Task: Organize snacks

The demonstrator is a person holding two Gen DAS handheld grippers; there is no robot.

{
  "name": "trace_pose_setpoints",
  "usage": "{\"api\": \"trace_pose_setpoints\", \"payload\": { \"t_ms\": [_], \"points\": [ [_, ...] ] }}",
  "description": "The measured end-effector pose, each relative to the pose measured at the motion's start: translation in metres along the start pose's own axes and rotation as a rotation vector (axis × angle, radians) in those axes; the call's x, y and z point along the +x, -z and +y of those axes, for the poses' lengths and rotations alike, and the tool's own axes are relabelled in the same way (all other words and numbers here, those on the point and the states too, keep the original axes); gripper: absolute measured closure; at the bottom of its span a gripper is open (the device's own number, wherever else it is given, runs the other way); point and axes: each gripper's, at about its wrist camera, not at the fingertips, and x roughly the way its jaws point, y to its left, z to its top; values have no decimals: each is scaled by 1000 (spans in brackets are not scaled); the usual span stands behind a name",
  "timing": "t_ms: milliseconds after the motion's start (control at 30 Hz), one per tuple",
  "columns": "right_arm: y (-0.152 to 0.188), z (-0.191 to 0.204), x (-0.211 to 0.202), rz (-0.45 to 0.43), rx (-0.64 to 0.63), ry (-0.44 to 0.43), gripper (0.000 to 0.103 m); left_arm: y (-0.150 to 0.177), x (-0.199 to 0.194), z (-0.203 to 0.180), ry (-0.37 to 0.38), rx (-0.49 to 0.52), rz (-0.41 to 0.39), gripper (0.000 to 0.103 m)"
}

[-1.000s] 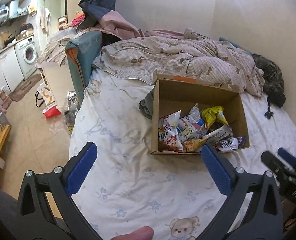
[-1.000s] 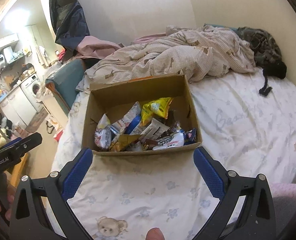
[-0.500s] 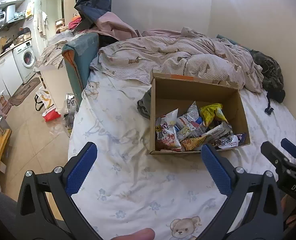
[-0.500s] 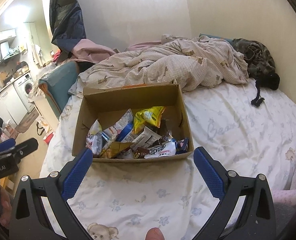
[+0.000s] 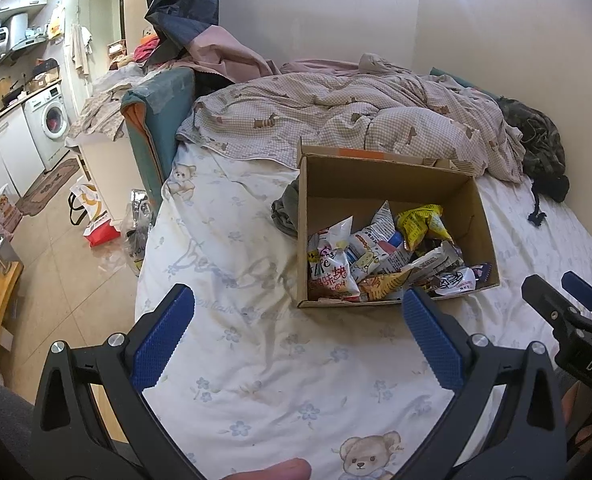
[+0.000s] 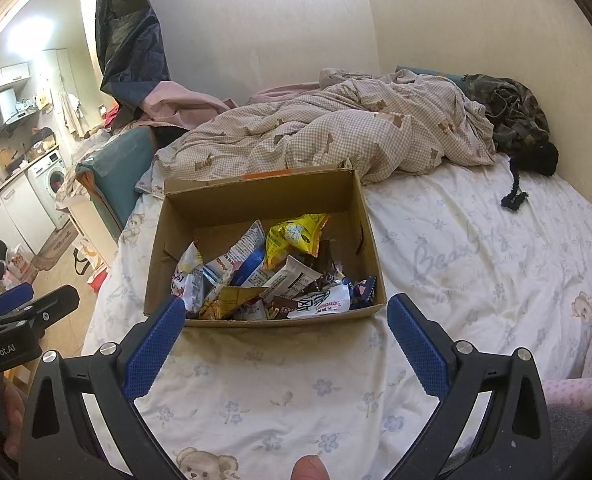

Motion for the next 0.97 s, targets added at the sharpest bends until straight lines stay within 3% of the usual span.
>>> {"api": "trace_pose_setpoints", "payload": {
  "t_ms": [967],
  "points": [
    [0, -1, 0, 1, 3, -2, 0, 6, 8, -2, 21, -8, 31, 0]
  ]
}}
